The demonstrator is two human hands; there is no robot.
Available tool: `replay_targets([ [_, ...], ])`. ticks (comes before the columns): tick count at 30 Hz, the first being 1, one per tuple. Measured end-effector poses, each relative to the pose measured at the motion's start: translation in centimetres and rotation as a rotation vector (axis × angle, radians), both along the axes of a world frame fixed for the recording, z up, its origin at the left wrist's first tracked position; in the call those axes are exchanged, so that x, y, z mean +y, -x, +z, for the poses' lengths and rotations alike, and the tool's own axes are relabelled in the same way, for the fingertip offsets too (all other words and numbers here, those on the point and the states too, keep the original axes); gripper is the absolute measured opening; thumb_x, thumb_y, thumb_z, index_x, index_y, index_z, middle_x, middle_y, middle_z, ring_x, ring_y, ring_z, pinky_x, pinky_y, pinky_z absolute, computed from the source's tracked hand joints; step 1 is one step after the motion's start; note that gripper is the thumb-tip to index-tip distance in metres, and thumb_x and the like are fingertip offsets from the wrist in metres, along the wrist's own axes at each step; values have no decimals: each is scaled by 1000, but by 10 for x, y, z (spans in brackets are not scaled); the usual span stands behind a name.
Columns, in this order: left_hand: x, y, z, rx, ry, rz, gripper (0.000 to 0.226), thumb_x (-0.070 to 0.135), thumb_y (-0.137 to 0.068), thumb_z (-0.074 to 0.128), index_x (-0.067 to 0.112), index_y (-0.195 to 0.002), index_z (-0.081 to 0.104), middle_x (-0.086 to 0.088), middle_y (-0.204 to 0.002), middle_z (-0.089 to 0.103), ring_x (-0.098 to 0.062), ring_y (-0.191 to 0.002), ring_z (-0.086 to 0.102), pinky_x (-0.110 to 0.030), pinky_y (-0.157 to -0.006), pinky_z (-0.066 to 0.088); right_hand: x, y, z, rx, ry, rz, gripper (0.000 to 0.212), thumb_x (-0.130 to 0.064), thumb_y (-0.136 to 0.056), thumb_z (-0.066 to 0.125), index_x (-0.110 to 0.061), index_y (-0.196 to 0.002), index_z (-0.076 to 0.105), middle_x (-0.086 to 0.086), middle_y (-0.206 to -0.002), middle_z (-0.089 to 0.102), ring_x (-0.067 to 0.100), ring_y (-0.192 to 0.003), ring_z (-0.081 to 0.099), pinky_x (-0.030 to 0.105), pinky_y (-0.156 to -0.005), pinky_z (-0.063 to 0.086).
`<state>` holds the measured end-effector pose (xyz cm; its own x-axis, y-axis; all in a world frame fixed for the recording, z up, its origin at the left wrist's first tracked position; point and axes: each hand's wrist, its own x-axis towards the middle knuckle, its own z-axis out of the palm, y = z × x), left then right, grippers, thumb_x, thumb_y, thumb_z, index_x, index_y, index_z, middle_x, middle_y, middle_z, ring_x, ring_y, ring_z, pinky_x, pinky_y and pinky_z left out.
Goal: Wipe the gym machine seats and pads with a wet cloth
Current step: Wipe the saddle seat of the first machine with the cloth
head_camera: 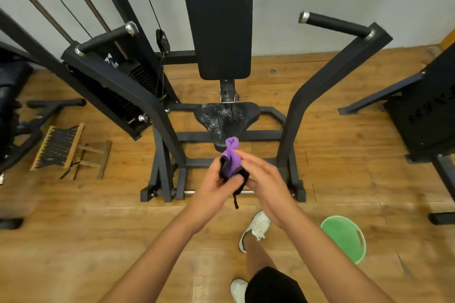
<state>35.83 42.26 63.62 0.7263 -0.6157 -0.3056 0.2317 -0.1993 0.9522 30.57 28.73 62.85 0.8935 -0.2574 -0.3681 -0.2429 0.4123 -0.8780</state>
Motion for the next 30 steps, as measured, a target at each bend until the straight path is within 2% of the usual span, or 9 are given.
replay_targets([
  [3,-22,-31,-6,-91,-74,42,48,12,-86,76,22,-128,55,4,-111,70,-11,-106,66,-23,-89,53,-17,-29,-1,15,-134,13,34,-24,-97,56,-9,-126,65,5,-133,59,16,-118,61,42,-98,49],
  [6,-41,-73,-16,-95,-96,232,28,7,-91,68,16,-117,62,2,-102,73,-11,-95,69,-20,-77,54,-40,-59,-6,-9,-118,55,50,-37,-83,64,-6,-122,67,1,-128,58,10,-115,61,34,-98,51],
  [10,-64,-137,-24,448,197,381,30,9,-95,54,5,-125,61,-19,-120,68,-25,-105,66,-39,-88,55,-81,-109,-33,-55,414,58,28,-30,-89,63,-27,-116,70,-1,-124,49,4,-116,52,20,-87,49],
  [13,-79,-175,-26,617,282,307,34,11,-96,52,6,-127,61,-19,-123,67,-27,-109,67,-40,-89,58,-102,-147,-43,-50,235,129,32,-18,-88,69,-25,-119,67,1,-122,63,13,-112,61,30,-89,54],
  [17,-97,-215,-43,433,28,279,32,10,-99,55,13,-131,55,-17,-129,63,-23,-102,68,-36,-79,60,-121,-187,-57,23,198,124,49,3,-82,73,-26,-121,65,3,-116,68,26,-104,66,50,-88,56],
  [22,-105,-264,-58,229,-30,192,44,9,-100,55,32,-138,49,-11,-116,64,-19,-92,68,-38,-74,60,-145,-227,-66,116,196,312,69,-9,-77,82,-29,-137,54,-2,-122,64,15,-108,66,43,-91,57],
  [25,-107,-295,-60,263,-74,79,36,11,-95,64,23,-128,60,-15,-122,62,-22,-102,68,-42,-79,60,-156,-251,-65,124,501,386,60,-15,-79,82,-25,-133,58,-4,-116,64,10,-101,65,35,-86,58],
  [27,-101,-315,-66,313,-132,-41,53,15,-79,81,20,-127,60,-13,-119,67,-29,-105,70,-49,-87,58,-156,-265,-69,108,796,313,38,-22,-80,79,-24,-116,68,-6,-103,65,8,-92,63,36,-82,55],
  [30,-99,-342,-73,30,-355,-374,51,26,-72,88,24,-117,65,2,-105,72,-14,-96,71,-35,-88,58,-149,-283,-77,109,980,272,26,-32,-80,79,-24,-105,73,-5,-92,64,8,-85,59,32,-77,49],
])
